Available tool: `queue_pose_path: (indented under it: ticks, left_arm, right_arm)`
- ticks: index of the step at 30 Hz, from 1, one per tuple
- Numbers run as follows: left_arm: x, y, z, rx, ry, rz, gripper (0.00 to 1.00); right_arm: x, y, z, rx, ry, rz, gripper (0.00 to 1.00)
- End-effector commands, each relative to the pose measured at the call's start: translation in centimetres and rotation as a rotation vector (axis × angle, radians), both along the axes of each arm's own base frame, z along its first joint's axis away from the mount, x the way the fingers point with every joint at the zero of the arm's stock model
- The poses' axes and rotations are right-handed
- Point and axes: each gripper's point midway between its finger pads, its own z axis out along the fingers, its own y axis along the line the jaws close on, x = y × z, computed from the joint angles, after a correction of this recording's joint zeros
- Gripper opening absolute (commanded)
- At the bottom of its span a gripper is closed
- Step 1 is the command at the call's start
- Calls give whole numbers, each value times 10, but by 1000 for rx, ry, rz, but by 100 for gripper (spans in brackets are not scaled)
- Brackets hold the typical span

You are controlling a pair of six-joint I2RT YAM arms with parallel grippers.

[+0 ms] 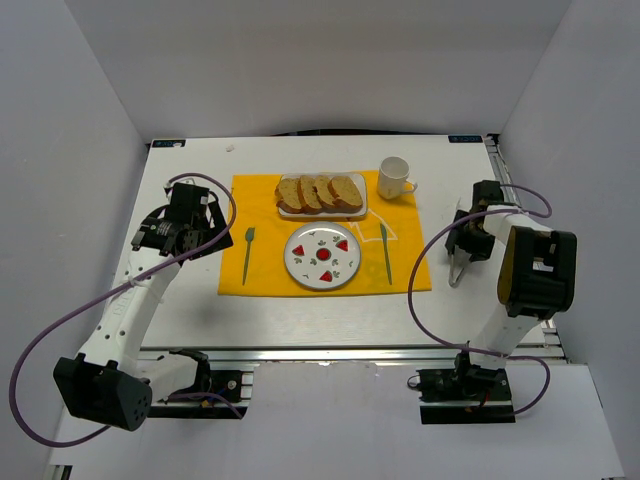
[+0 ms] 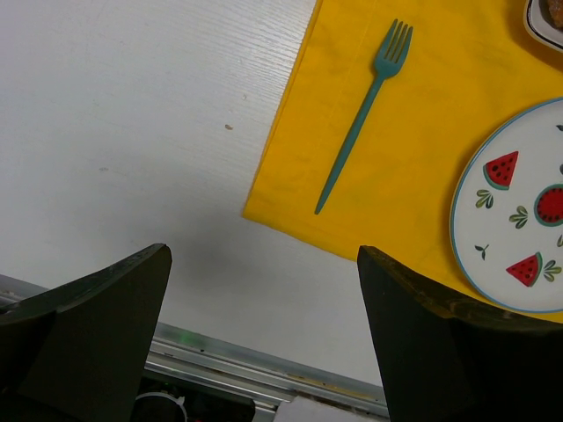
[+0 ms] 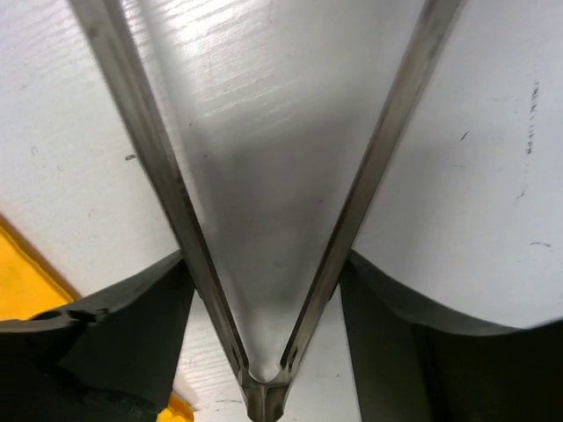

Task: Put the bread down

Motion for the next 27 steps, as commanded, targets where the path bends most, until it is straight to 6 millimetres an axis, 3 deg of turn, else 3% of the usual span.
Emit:
queue_pose_path:
  ticks: [1,2,6,9,12,15,16,22,27]
  left_arm:
    - [2,-1,12,-13,-45,10,98]
    - [2,-1,12,-14,-45,11,98]
    - [4,-1,15,-15,-56,12,98]
    - [6,0,17,-12,-63,11,98]
    - [10,-2,21,-15,-77,8,98]
    - [14,-4,24,-24,-95,1,98]
    - [16,-5,27,-27,-104,-2,98]
    - [27,-10,35,-37,-134,-27,98]
    - [30,-9,42,-25,-143,-35,98]
  right_arm:
    - [19,5,-14,41,-51,11,64]
    - [19,5,-11,43,-56,8,59]
    - [16,5,0,44,-71,-14,56]
    - [12,2,24,27,-85,-37,56]
    - [20,2,68,27,-160,-51,56]
    - [9,7,104,44,-172,-46,57]
    - [11,8,127,43,-219,-40,57]
    - [-23,24,186,99,-264,11,58]
    - [-55,45,217,159,-306,77,57]
